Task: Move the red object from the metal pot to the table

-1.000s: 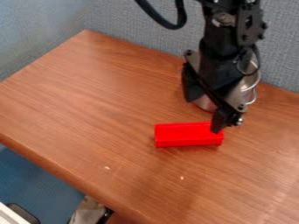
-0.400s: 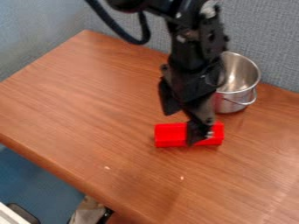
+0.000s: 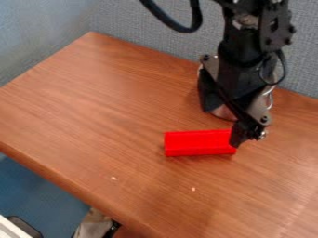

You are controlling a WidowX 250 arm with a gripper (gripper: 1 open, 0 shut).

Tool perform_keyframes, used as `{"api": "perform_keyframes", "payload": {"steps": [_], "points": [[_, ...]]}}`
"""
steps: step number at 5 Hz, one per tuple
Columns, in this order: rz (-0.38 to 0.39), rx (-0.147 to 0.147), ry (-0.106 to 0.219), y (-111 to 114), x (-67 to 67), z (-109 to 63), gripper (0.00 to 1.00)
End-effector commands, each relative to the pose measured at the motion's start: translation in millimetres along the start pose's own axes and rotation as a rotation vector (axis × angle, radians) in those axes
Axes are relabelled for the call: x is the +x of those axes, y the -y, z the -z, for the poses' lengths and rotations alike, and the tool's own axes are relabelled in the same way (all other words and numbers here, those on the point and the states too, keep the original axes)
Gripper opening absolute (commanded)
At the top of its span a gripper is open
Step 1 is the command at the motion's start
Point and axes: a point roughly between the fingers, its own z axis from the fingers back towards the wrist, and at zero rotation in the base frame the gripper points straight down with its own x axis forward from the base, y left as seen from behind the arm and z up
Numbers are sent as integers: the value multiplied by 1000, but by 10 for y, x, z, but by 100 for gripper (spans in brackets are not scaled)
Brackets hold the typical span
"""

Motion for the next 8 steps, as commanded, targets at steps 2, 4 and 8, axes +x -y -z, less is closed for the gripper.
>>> {"api": "perform_keyframes", "payload": {"steps": [2,4,8], "points": [[-24,28,-5,-262,-98,-65,100],[-155,41,-15,-384,-236,-340,100],[55,57,79,31,-220,-297,100]]}}
